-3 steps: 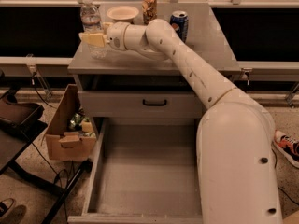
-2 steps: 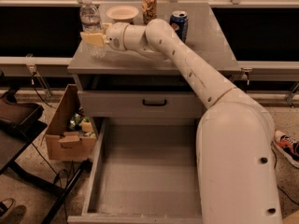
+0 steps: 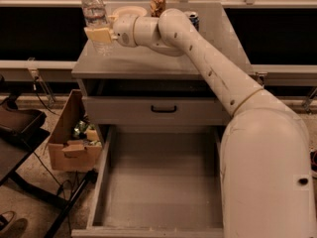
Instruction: Place water bottle into middle drawer
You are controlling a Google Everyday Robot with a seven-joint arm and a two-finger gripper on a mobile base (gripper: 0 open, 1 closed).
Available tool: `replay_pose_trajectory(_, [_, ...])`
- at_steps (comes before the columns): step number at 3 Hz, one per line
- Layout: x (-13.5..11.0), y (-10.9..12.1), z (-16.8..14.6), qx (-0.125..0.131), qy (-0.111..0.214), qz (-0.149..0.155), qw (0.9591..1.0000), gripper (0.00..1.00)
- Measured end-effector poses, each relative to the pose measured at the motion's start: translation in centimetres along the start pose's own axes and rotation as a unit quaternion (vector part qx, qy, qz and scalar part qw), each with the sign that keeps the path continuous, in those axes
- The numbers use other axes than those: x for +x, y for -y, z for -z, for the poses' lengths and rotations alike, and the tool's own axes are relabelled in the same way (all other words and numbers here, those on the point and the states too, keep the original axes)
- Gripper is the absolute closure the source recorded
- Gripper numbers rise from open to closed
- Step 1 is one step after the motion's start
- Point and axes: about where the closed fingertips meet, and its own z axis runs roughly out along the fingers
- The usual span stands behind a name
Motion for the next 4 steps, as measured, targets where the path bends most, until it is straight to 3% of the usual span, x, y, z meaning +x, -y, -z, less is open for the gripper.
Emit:
replay_pose_trajectory(1, [-5.1, -3.3, 3.8, 0.011, 0.024, 0.042, 0.9988, 1.0])
replay_pose_trajectory(2, [-6.3, -7.5, 6.9, 0.019, 0.038, 0.055, 0.9975, 1.0])
replay_pose_trajectory(3, [-2.1, -11.7, 11.4, 0.012, 0.021, 0.013, 0.9996, 1.0])
replay_pose_trajectory(4, [5.5, -15.3, 15.0, 0.018, -0.006, -0.02, 0.9996, 1.0])
